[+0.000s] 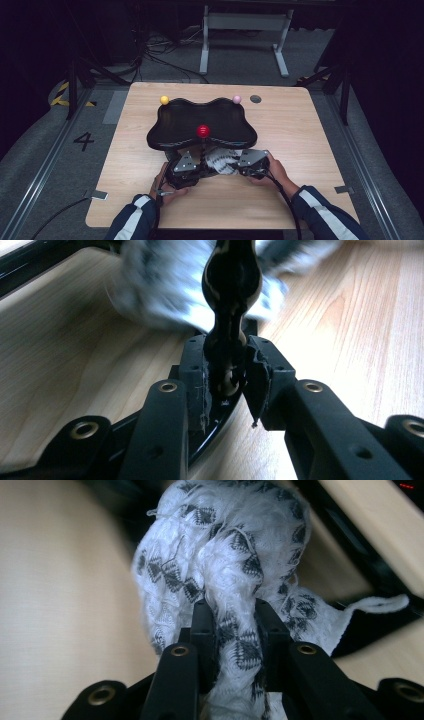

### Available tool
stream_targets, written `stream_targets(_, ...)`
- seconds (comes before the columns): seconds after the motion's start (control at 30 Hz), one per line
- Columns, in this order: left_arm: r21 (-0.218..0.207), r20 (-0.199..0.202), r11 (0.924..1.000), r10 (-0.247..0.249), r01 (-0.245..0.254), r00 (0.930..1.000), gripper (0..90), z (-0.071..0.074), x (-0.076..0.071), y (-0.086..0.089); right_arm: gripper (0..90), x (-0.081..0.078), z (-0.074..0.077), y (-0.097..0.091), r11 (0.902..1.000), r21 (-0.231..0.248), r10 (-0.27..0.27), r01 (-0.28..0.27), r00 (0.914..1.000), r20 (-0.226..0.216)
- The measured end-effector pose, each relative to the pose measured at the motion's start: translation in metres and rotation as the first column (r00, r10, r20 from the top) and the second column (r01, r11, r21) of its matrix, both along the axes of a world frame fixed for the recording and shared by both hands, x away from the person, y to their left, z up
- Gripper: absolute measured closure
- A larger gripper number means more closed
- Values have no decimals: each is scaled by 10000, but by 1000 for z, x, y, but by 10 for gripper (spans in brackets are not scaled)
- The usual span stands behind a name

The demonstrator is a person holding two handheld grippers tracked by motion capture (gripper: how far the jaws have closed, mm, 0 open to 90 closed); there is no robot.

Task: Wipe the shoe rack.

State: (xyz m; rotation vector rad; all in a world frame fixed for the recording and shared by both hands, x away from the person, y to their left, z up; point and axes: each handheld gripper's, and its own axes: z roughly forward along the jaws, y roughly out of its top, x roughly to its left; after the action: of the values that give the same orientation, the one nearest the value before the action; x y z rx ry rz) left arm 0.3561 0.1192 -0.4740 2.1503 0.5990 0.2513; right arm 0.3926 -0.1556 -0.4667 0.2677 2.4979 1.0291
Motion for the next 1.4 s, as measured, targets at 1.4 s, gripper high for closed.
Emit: stream_targets(1.4,436,270,9983,-389,377,9989,743,2,13,-59,761,-28,-5,-6,9978,-33,-654,657,9966,498)
